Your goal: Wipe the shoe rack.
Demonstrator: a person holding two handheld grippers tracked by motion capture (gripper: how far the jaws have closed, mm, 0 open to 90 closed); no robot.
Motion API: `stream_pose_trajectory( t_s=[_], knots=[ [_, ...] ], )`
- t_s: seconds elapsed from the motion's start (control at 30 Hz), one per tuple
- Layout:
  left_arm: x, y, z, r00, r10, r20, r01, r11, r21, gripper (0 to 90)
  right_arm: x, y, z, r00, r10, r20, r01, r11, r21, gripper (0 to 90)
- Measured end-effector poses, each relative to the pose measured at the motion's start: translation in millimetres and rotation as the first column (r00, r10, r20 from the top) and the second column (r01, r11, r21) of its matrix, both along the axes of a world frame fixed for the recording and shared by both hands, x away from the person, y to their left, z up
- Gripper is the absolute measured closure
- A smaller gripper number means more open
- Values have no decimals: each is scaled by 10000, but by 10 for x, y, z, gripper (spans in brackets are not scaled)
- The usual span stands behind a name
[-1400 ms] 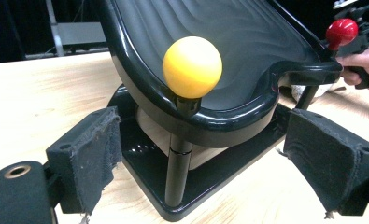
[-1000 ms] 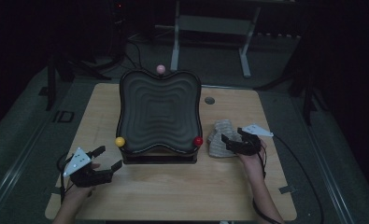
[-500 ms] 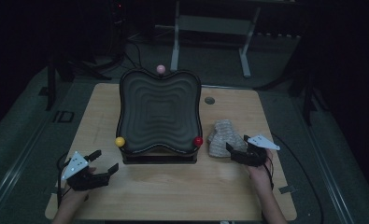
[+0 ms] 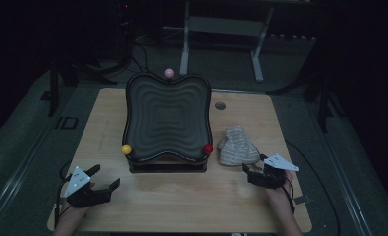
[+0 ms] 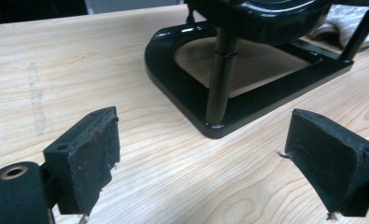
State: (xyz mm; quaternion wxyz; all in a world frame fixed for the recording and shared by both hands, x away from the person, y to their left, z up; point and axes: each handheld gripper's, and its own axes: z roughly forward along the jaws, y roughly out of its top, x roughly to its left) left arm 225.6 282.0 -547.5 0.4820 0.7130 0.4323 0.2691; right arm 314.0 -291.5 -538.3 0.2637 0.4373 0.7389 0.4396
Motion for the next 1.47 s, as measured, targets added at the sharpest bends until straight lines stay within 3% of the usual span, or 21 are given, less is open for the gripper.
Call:
stream_pose_trajectory(
  t_s=[0.13,0.37,0.67,0.73,0.8,0.97,1.17,1.23,1.27,1.3,1.4,1.47],
  knots=[
    [-53,46,-3,9998,186,-18,-186,9997,-159,100,-97,-100,-32,9990,-451,16,451,9990,-48,136],
    [-129,103,-10,9995,267,-146,-270,9994,-205,100,-193,-237,-9,9975,-704,-75,705,9974,147,136],
    [-225,177,-15,9991,396,-181,-402,9987,-328,100,-330,-364,-80,9947,-1004,-228,1003,9949,-68,138],
    [-234,201,-15,9989,461,-35,-462,9983,-344,100,-353,-394,-92,9939,-1065,-285,1065,9943,-18,138],
    [-226,241,-3,9980,624,54,-619,9954,-735,100,-369,-425,-96,9931,-1147,-226,1148,9934,44,138],
    [-240,231,-10,9979,625,138,-616,9961,-629,101,-390,-512,-113,9888,-1490,76,1487,9886,245,138],
    [-251,220,-12,9970,729,278,-714,9961,-520,101,-406,-512,-127,9824,-1786,546,1788,9839,10,138],
    [-245,233,-8,9962,792,357,-775,9958,-479,101,-408,-519,-129,9796,-1903,653,1908,9816,-15,137],
    [-238,251,-5,9940,997,443,-970,9935,-589,101,-408,-550,-137,9587,-2566,1228,2593,9658,-58,134],
    [-240,252,-2,9933,1037,511,-1005,9930,-628,101,-404,-567,-135,9515,-2805,1263,2819,9594,73,134],
    [-248,254,1,9922,1083,621,-1047,9928,-577,101,-402,-606,-131,9395,-3201,1221,3184,9474,338,135],
    [-251,256,0,9918,1102,643,-1064,9925,-595,101,-398,-615,-137,9404,-3209,1128,3188,9471,362,135]
  ],
)
